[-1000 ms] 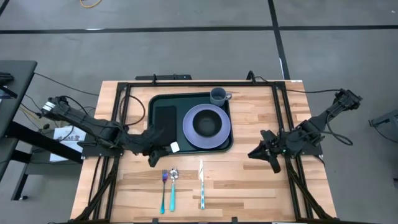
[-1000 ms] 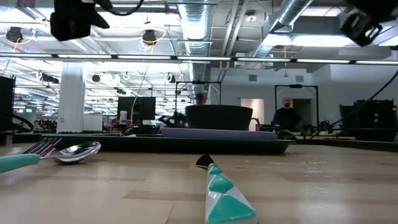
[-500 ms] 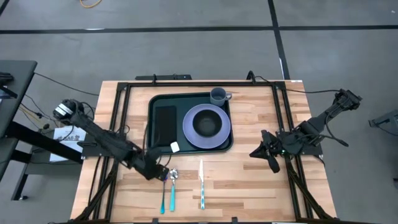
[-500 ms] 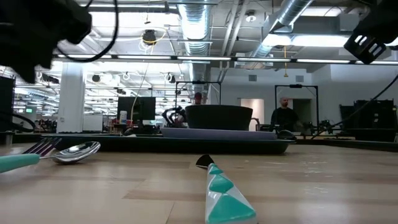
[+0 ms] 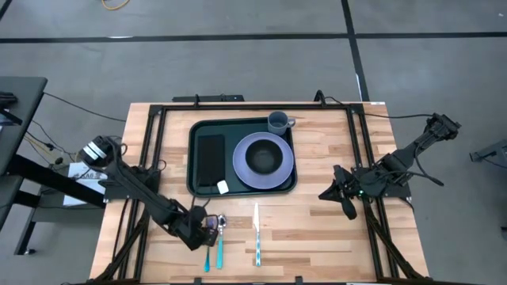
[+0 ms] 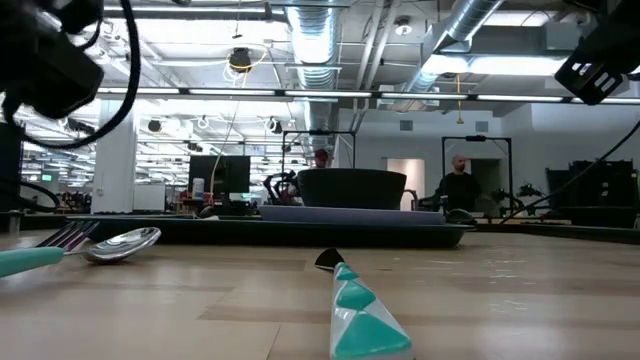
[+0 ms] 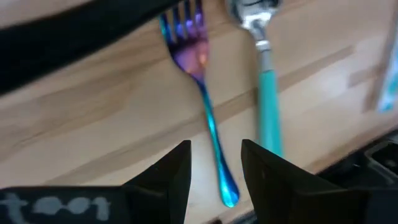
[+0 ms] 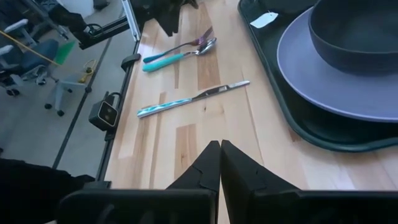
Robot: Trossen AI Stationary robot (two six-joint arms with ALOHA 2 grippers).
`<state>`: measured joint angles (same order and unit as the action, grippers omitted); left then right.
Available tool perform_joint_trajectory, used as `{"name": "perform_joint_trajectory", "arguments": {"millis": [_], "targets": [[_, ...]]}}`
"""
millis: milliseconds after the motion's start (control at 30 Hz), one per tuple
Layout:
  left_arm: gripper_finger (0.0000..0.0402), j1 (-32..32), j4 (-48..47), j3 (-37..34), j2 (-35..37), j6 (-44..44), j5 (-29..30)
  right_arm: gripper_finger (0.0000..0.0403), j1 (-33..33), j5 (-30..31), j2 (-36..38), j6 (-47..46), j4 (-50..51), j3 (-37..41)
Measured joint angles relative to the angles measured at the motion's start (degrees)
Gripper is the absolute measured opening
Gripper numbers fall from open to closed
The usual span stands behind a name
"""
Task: Set up tray
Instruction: Put the blue fork on top of the black napkin on the black serving tray
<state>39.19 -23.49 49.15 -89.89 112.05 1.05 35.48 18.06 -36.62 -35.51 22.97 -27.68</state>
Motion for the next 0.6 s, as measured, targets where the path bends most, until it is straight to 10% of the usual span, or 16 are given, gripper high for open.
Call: {"name": "perform_joint_trajectory", "arguments": {"millis": [600], "targets": [[0.0128,-0.88,0.14,0.02,-2.12,-1.77,2.93,0.0005,-1.74,0.02,0.00,-1.11,0.62,-0.04]]}}
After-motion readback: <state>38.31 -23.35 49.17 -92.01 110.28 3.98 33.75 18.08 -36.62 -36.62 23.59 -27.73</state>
